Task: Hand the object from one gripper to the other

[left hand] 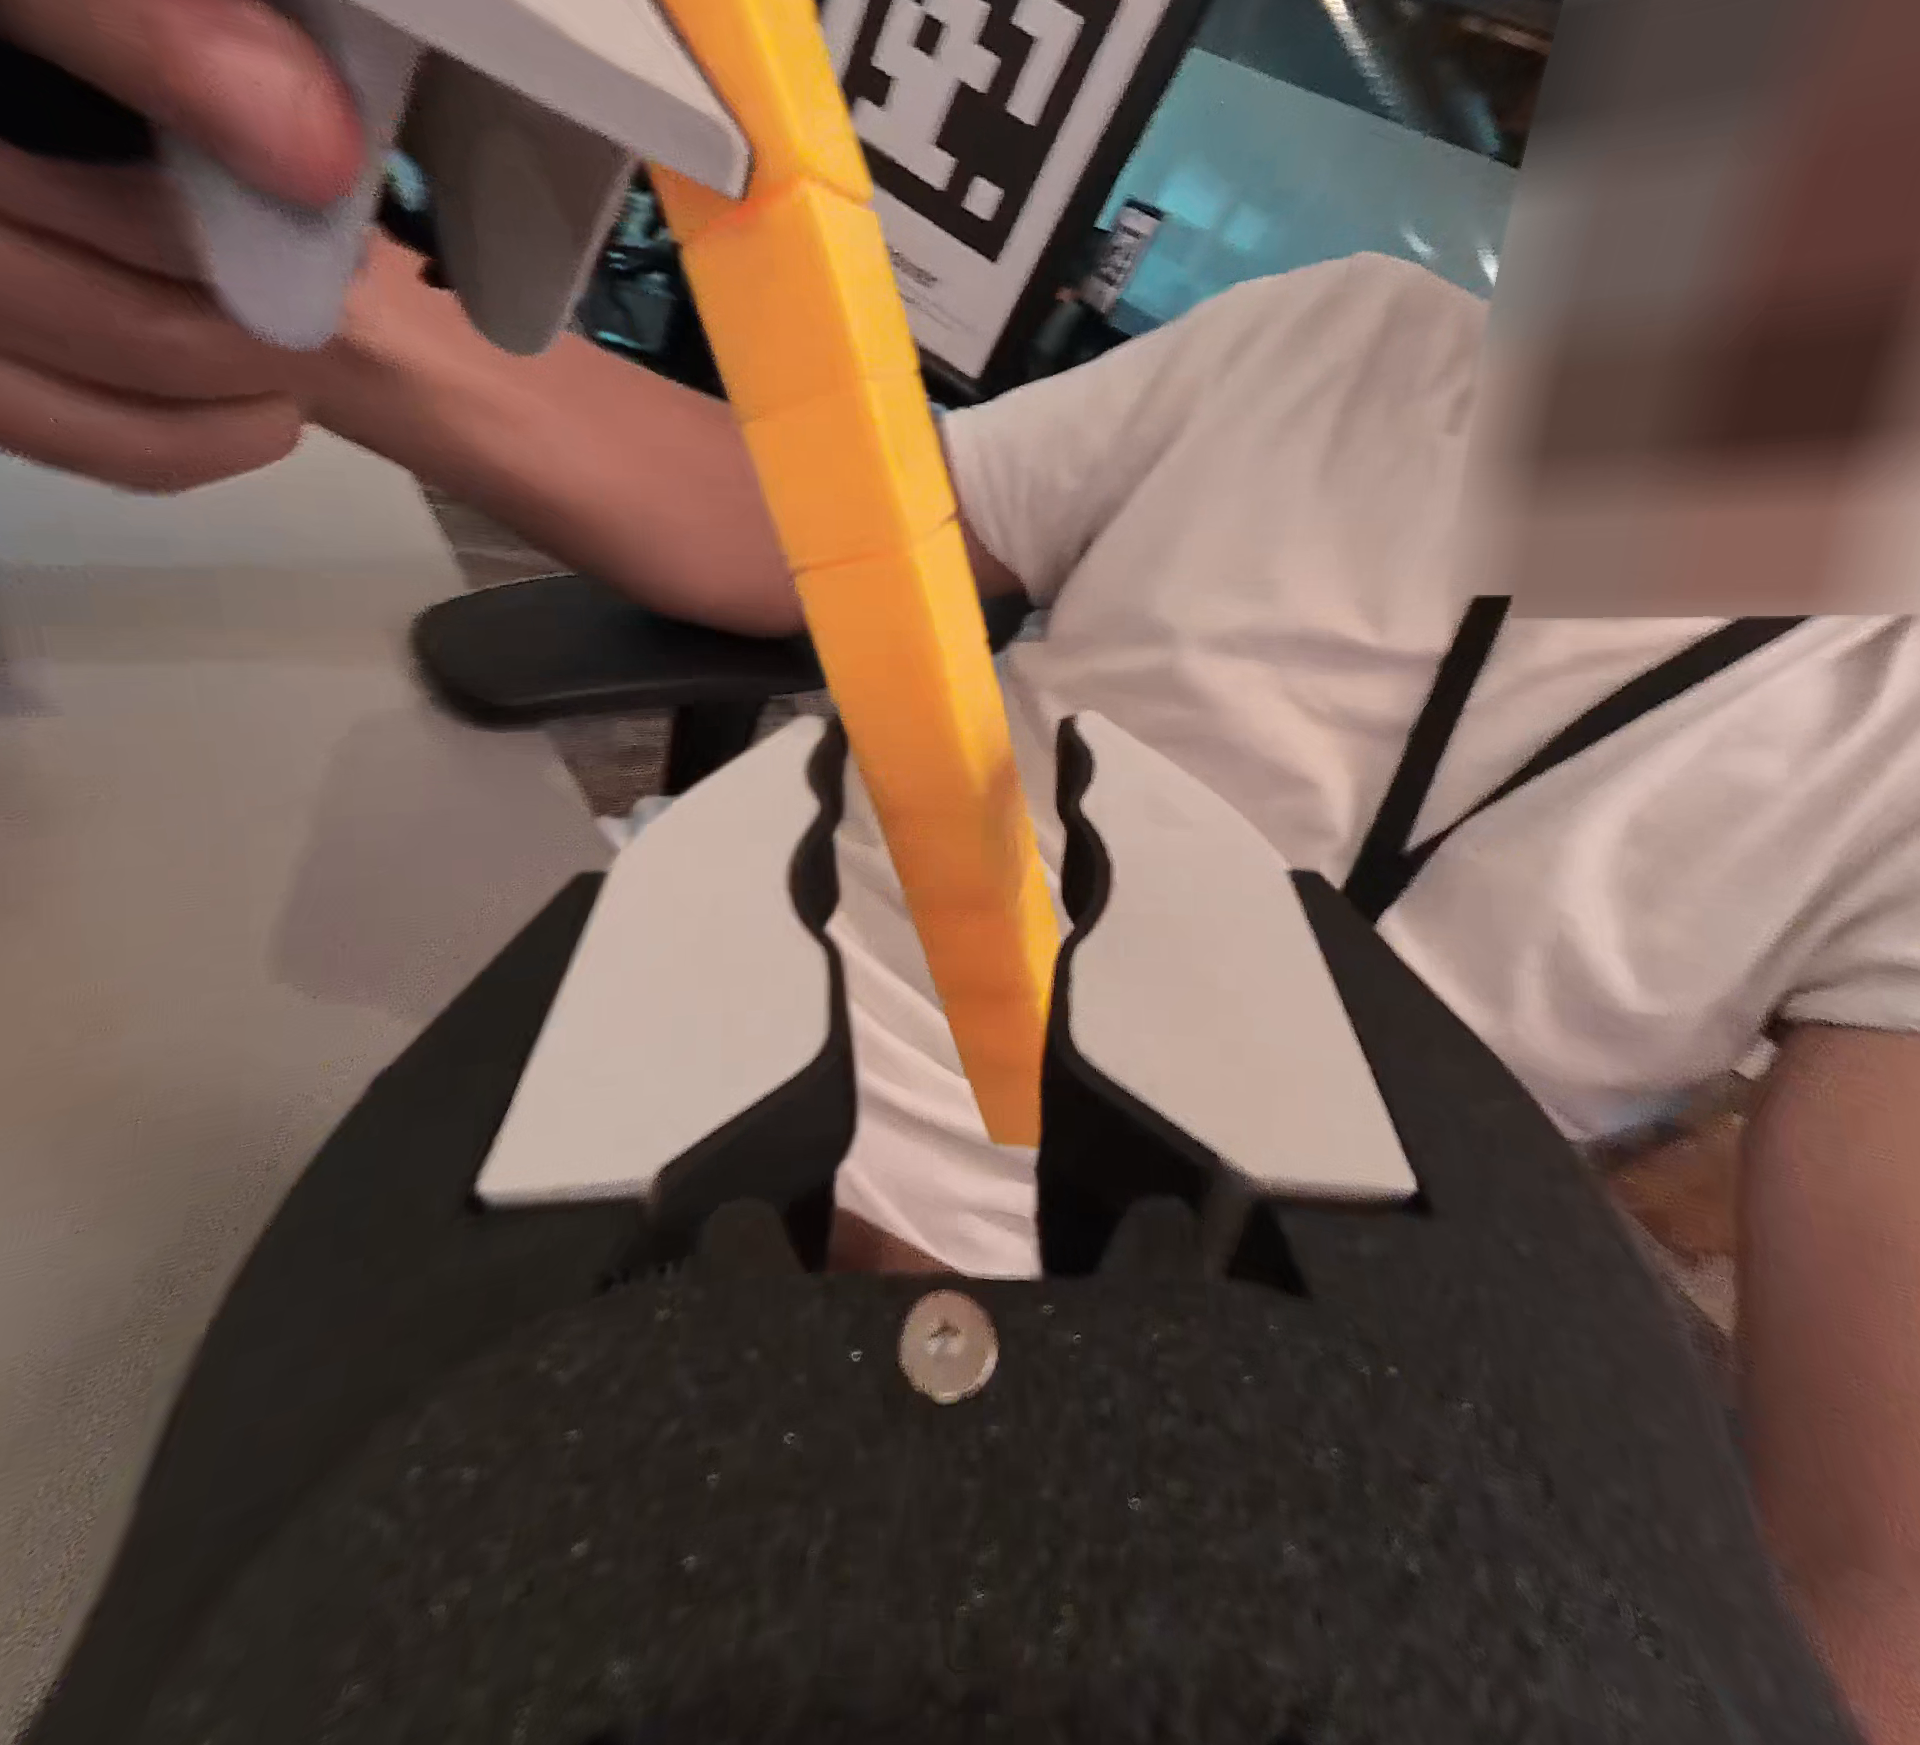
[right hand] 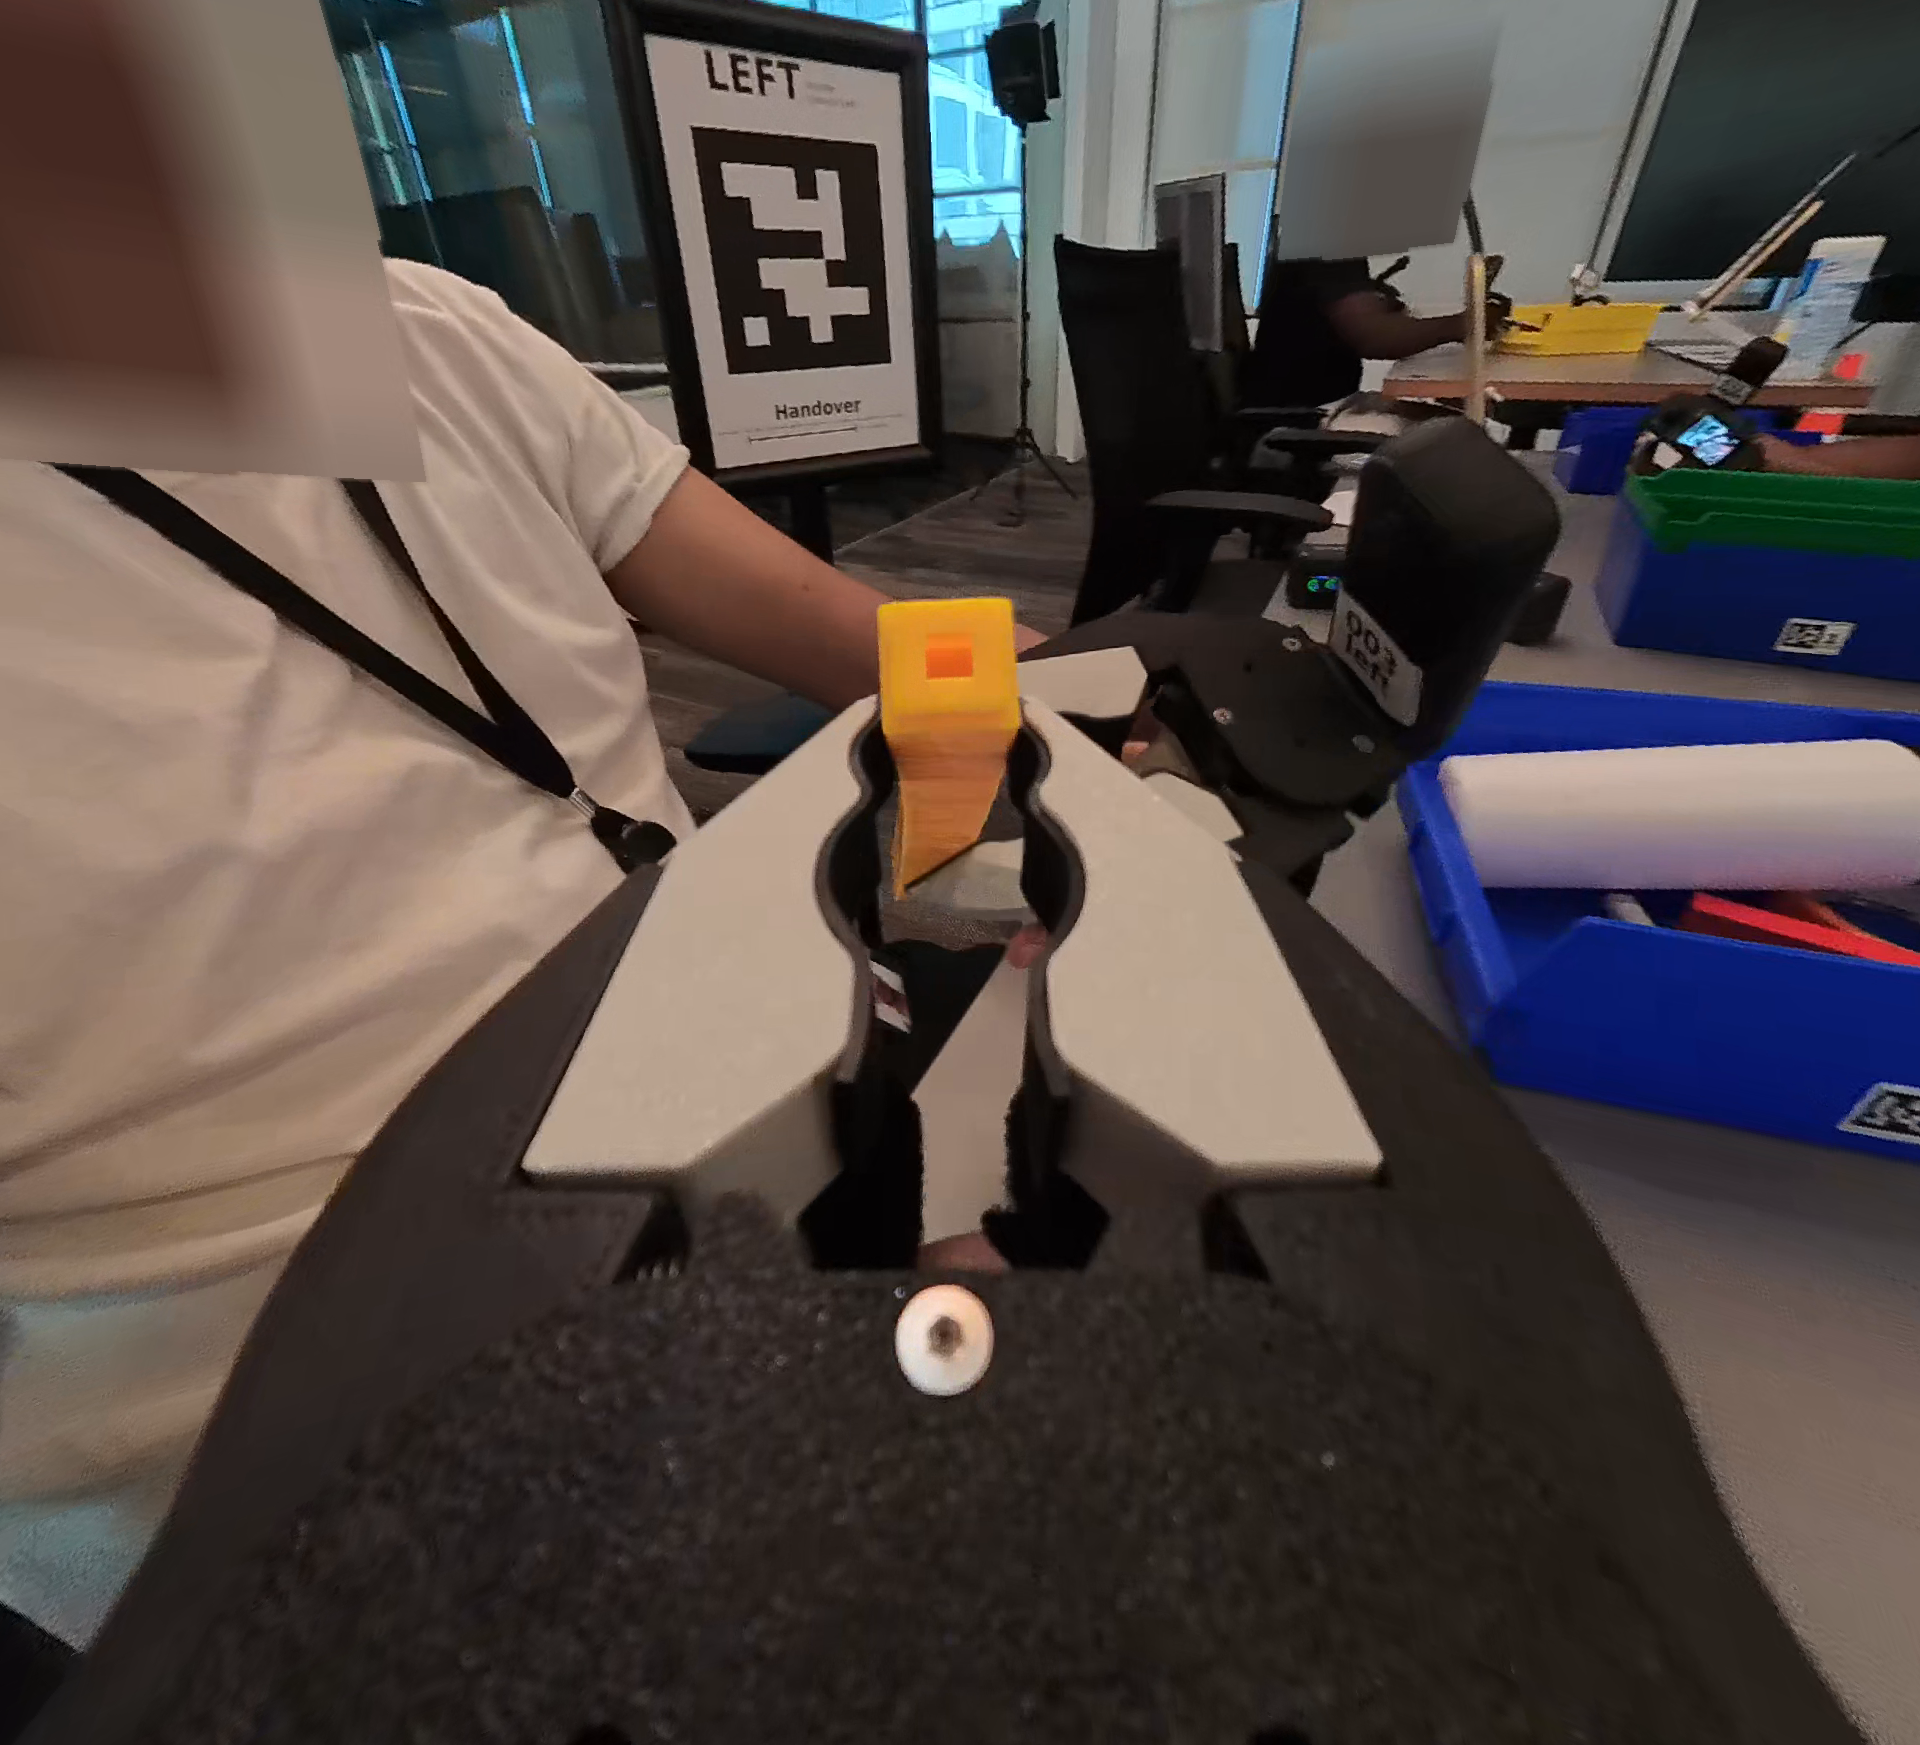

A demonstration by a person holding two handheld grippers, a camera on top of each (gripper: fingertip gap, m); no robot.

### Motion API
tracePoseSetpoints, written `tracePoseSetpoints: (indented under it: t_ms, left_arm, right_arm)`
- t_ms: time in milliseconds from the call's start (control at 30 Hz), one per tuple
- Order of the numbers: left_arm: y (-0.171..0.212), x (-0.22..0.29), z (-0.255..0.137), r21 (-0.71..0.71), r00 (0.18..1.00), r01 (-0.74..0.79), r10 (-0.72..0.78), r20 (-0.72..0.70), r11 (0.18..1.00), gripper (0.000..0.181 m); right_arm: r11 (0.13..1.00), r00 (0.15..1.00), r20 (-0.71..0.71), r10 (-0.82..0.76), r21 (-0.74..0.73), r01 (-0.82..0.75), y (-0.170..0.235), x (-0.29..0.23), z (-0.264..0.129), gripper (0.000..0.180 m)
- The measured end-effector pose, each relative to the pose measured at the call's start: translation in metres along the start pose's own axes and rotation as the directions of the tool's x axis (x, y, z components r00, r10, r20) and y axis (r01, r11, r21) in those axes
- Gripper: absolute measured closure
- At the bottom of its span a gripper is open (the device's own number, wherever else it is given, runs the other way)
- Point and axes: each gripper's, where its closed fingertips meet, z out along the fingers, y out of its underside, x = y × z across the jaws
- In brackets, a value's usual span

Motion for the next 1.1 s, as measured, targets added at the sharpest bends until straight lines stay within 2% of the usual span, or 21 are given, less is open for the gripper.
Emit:
tracePoseSetpoints:
  t_ms: [67, 167, 233, 367, 467, 533, 633, 733, 867, 900, 967, 1033, 1100]
  left_arm:
    - [0.003, 0.003, 0.003, -0.014, 0.999, 0.004, -0.004, -0.041, 1.0, 0.152]
    - [0.008, -0.004, 0.001, -0.037, 1.0, -0.007, 0.007, -0.017, 0.999, 0.154]
    - [0.008, -0.012, -0.002, -0.038, 0.999, -0.03, 0.032, 0.044, 0.999, 0.155]
    - [-0.003, -0.04, -0.017, -0.008, 0.968, -0.068, 0.068, 0.242, 0.998, 0.157]
    - [-0.022, -0.083, -0.05, 0.054, 0.839, -0.104, 0.058, 0.541, 0.993, 0.157]
    - [-0.035, -0.112, -0.085, 0.092, 0.663, -0.151, 0.032, 0.748, 0.984, 0.157]
    - [-0.051, -0.123, -0.121, 0.163, 0.499, -0.229, -0.028, 0.866, 0.96, 0.157]
    - [-0.063, -0.119, -0.136, 0.206, 0.438, -0.29, -0.061, 0.897, 0.935, 0.157]
    - [-0.073, -0.109, -0.129, 0.248, 0.482, -0.338, -0.059, 0.874, 0.908, 0.157]
    - [-0.074, -0.107, -0.125, 0.253, 0.505, -0.334, -0.055, 0.862, 0.908, 0.157]
    - [-0.074, -0.108, -0.12, 0.241, 0.502, -0.336, -0.043, 0.864, 0.911, 0.157]
    - [-0.074, -0.109, -0.118, 0.22, 0.489, -0.342, -0.027, 0.872, 0.914, 0.157]
    - [-0.075, -0.111, -0.12, 0.182, 0.441, -0.345, -0.013, 0.898, 0.921, 0.155]
  right_arm:
    - [1.0, 1.0, 0.028, 0.014, 0.019, -0.015, 0.001, -0.002, 0.003, 0.158]
    - [0.999, 1.0, 0.004, 0.019, 0.026, -0.019, 0.002, 0.002, 0.005, 0.158]
    - [0.999, 0.999, -0.039, 0.028, 0.029, -0.026, 0.002, 0.008, 0.004, 0.154]
    - [0.997, 0.975, -0.218, 0.05, 0.069, -0.036, 0.0, 0.041, -0.012, 0.133]
    - [0.989, 0.889, -0.447, 0.099, 0.141, -0.04, 0.004, 0.087, -0.043, 0.124]
    - [0.981, 0.818, -0.556, 0.145, 0.19, -0.044, 0.014, 0.112, -0.061, 0.119]
    - [0.983, 0.772, -0.616, 0.158, 0.175, -0.061, 0.043, 0.13, -0.061, 0.118]
    - [0.98, 0.766, -0.611, 0.2, 0.119, -0.161, 0.076, 0.138, -0.038, 0.112]
    - [0.965, 0.795, -0.548, 0.261, 0.127, -0.229, 0.093, 0.138, -0.003, 0.113]
    - [0.965, 0.809, -0.525, 0.263, 0.125, -0.233, 0.093, 0.135, 0.003, 0.118]
    - [0.97, 0.838, -0.488, 0.242, 0.099, -0.222, 0.093, 0.129, 0.009, 0.154]
    - [0.973, 0.831, -0.509, 0.225, 0.068, -0.222, 0.095, 0.13, 0.004, 0.155]
    - [0.975, 0.811, -0.546, 0.211, 0.06, -0.214, 0.096, 0.134, -0.004, 0.155]
